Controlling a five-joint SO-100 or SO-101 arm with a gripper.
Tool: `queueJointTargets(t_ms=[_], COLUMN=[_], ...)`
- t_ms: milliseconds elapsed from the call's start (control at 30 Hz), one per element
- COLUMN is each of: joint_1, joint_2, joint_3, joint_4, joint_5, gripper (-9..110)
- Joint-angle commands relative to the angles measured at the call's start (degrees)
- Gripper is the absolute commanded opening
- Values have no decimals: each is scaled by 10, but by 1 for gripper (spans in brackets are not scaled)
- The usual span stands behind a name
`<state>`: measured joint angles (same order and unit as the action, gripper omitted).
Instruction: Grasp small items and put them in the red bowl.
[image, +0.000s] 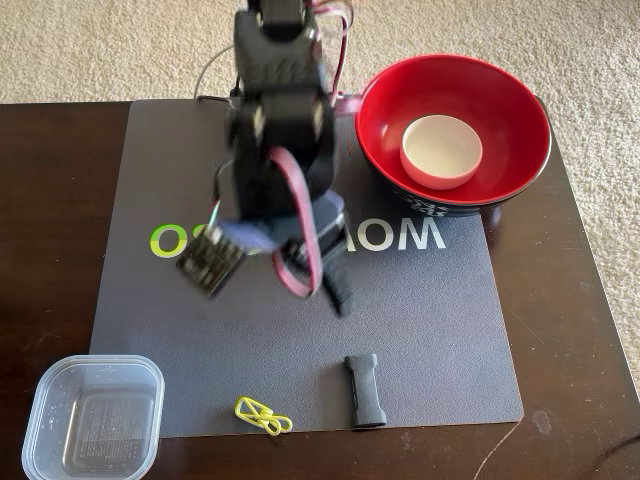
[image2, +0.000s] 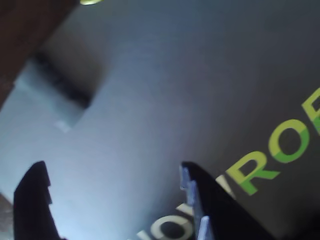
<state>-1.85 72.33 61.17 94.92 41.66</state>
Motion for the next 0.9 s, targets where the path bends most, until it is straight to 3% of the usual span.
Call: queueJointTargets(t_ms=[0,167,333,867], joint_1=[-1,7,6,-76], joint_2=[-54,-195,-302,-444], joint_3=[-40,-203,-367,-528], joint_4=[-18,-11,-7,-6], joint_5=[87,272,374,398], gripper=[34,34,36,38])
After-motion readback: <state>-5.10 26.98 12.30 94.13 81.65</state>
